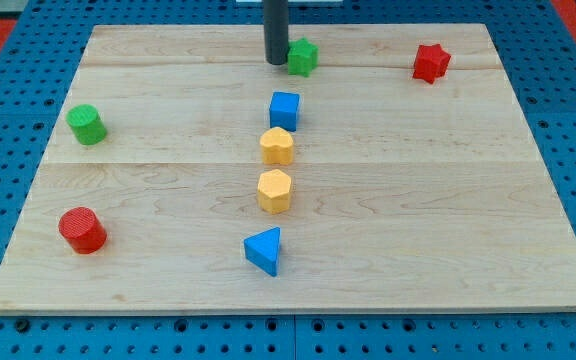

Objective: Move the green star left to the red star

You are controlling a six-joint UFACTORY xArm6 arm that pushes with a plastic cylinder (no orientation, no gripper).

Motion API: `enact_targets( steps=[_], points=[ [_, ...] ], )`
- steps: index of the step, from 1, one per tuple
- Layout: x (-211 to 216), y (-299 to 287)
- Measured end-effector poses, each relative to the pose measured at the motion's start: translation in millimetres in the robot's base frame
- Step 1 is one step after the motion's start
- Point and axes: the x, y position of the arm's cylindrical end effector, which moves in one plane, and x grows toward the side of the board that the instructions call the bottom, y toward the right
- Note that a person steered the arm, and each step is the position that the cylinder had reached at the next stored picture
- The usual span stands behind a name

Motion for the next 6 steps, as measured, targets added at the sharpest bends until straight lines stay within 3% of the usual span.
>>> enact_targets(
  steps=[6],
  points=[
    [3.7, 55.1]
  ],
)
